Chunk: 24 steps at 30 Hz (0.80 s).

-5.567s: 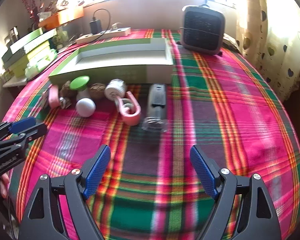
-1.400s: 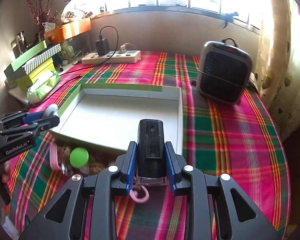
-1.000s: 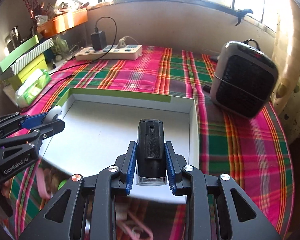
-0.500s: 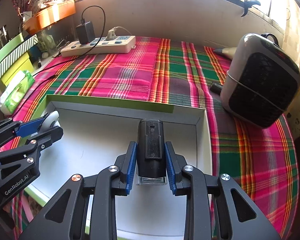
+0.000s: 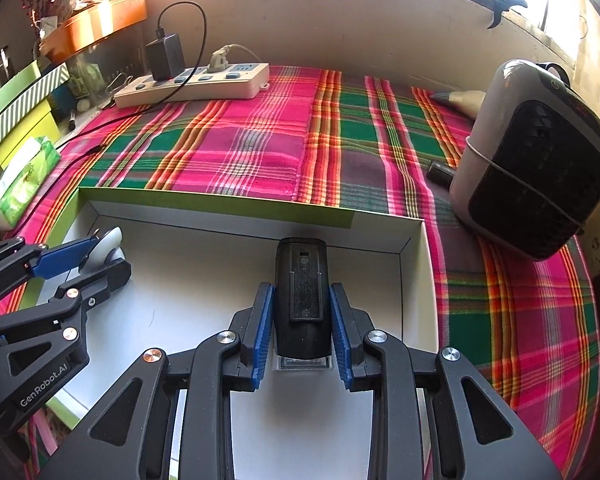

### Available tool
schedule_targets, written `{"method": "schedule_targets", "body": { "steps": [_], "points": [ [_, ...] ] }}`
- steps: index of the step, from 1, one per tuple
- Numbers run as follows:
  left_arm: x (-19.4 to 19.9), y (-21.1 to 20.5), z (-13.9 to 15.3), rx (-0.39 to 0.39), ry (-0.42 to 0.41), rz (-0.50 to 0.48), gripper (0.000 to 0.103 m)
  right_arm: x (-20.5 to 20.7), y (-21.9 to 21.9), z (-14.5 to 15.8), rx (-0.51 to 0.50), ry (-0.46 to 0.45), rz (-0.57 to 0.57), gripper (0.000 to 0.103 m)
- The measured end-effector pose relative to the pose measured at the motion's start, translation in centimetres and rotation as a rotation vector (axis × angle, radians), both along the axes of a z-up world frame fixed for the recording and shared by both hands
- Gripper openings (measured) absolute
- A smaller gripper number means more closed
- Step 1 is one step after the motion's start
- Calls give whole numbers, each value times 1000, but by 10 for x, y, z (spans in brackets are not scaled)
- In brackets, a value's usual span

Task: Organize objects
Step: 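Carry the flashlight in the right gripper and the puck in the left gripper into the box, then open the right gripper releasing the flashlight while the left gripper releases the puck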

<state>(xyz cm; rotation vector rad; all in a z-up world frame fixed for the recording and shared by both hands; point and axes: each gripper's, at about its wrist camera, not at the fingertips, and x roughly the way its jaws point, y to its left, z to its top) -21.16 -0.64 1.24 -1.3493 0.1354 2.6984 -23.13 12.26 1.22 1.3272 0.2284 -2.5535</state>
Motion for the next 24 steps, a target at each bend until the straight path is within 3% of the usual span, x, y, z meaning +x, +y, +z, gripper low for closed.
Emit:
{"method": "schedule_targets", "body": {
  "steps": [13,18,20,22,24],
  "points": [
    [-1,3,-3,-8,-5,-5,31,-2,2,1,-11,2,-10,29],
    [0,4,-2,0,-7,-17,37,-1,3,1,-17,-1,-15,29],
    [0,4,-1,8,-7,-15,38,-1,4,1,-26,-4,-17,32],
    [1,3,0,13,-8,-15,39,0,5,2,-31,-2,-21,42],
    [1,3,1,18,-9,-15,40,0,6,3,-32,1,-23,42]
  ]
}}
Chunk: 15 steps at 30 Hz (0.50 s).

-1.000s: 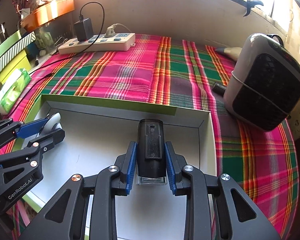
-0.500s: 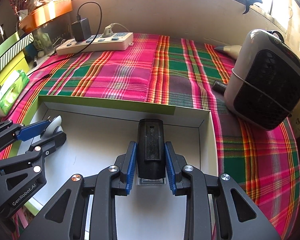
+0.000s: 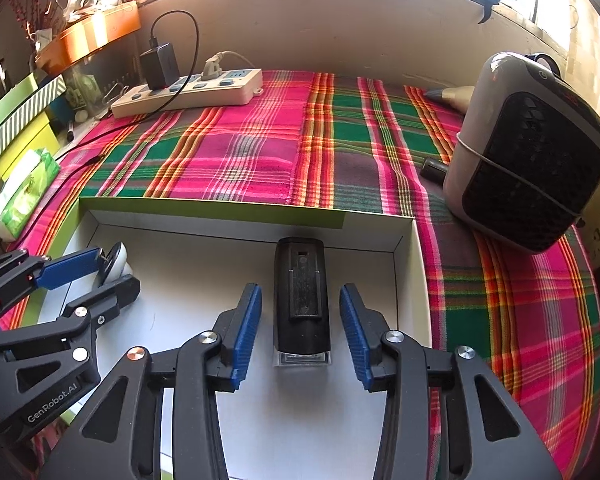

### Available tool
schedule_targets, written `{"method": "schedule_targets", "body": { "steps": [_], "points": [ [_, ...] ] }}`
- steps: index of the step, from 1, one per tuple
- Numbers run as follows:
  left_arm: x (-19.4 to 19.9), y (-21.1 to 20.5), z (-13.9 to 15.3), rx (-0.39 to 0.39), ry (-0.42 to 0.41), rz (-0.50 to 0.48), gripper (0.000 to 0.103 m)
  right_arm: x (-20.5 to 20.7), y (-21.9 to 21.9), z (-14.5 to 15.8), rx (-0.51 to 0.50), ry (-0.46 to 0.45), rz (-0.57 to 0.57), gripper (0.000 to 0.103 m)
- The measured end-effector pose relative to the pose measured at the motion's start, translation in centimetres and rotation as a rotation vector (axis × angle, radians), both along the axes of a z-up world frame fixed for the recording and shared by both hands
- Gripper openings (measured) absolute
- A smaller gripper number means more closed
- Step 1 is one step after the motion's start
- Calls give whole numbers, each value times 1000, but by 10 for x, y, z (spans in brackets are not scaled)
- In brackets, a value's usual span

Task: Organize objects
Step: 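Open the right gripper releasing the flashlight while the left gripper releases the puck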

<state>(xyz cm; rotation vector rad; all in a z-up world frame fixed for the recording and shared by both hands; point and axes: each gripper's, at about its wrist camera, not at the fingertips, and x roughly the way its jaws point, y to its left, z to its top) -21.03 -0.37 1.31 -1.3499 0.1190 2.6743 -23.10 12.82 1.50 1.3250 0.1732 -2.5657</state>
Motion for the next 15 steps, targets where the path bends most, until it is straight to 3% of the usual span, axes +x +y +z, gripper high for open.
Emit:
{"method": "schedule_targets", "body": {
  "steps": [15],
  "points": [
    [18,-4,17,21,32,6,42,19,3,18,2,48,-10,47]
  ]
}}
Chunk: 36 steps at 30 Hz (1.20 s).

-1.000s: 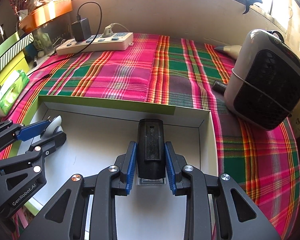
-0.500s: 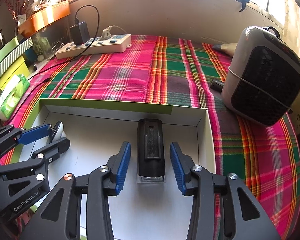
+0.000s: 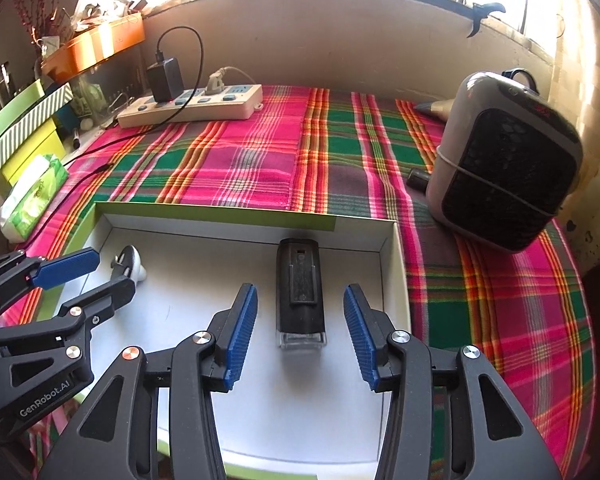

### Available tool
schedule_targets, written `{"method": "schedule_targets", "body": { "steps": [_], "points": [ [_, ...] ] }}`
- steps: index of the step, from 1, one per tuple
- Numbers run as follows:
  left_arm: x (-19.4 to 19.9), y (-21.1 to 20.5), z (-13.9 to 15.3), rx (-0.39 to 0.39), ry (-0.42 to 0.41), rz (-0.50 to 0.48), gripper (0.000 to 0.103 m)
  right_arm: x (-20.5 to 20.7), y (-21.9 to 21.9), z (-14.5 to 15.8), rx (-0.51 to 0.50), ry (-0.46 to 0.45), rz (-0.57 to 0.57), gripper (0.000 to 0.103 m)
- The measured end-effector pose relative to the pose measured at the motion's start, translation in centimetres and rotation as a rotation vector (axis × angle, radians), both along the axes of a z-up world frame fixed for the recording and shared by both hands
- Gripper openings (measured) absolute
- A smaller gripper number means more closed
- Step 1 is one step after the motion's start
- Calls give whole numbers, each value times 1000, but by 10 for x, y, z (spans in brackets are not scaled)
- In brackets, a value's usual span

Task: Organize objects
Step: 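Open the right gripper releasing the flashlight while the left gripper releases the puck, then withdraw both tools from the box back toward the remaining items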

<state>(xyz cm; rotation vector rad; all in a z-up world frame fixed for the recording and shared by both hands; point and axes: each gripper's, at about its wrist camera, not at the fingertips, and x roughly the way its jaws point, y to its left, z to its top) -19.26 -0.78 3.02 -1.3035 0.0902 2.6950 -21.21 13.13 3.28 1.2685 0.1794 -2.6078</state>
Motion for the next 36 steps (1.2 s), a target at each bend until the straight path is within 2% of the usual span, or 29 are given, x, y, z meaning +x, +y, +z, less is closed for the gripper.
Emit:
{"method": "schedule_targets", "body": {
  "steps": [18,29,36],
  "points": [
    [61,-18,25,39,69,22,42,54,12,23,-31,66,-11,47],
    [99,-35,22,72,87,66,43,94,28,23,-39,109,-28,47],
    [119,-38,12,105,61,65,45,119,42,14,-38,106,-24,47]
  ]
}}
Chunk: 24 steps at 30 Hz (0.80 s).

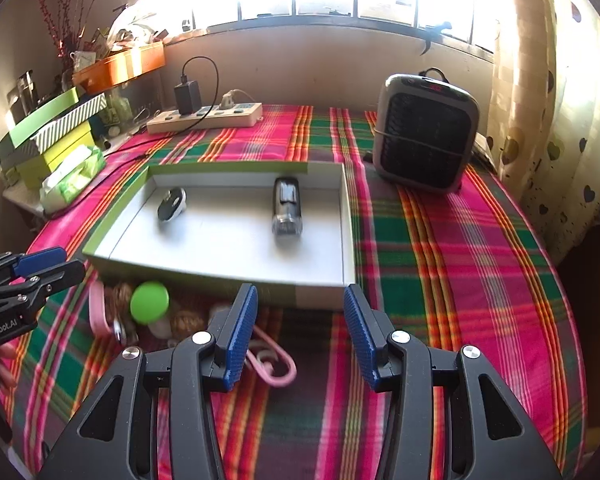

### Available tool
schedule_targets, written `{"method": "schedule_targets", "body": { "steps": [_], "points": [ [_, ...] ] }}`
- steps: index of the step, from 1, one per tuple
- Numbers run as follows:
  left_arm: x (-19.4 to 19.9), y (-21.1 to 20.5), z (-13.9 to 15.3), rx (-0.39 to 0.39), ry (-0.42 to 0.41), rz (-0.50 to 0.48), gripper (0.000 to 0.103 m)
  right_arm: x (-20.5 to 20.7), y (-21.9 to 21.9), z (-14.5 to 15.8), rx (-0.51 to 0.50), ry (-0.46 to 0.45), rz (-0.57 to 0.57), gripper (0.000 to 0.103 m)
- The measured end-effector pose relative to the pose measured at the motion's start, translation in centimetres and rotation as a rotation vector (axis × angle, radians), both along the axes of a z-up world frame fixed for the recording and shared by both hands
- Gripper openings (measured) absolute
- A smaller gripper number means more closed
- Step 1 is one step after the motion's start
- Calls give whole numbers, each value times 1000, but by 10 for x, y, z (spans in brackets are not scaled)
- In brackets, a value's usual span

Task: Organize objects
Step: 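Withdraw both tools from the box back toward the remaining items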

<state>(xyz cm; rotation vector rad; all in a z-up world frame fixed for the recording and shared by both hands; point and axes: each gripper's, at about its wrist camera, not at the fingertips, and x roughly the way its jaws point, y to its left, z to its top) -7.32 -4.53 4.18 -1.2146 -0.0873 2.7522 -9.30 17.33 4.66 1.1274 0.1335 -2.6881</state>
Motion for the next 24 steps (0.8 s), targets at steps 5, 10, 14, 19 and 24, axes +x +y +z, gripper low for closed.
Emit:
{"method": "schedule_targets", "body": {
  "steps": [5,10,14,19,24],
  "points": [
    [10,4,-8,11,-11,-6,46,12,6,-5,-7,-4,9,47],
    [18,7,-12,16,-17,-9,46,22,8,-12,-12,-17,42,51],
    [18,10,-16,13,-35,-13,46,21,7,-20,-8,-37,65,53],
    [17,13,-21,12,-52,-9,46,17,2,-29,-4,-70,99,53],
    [13,13,-25,27,-76,3,46,13,-6,-37,33,-88,114,53]
  ]
}}
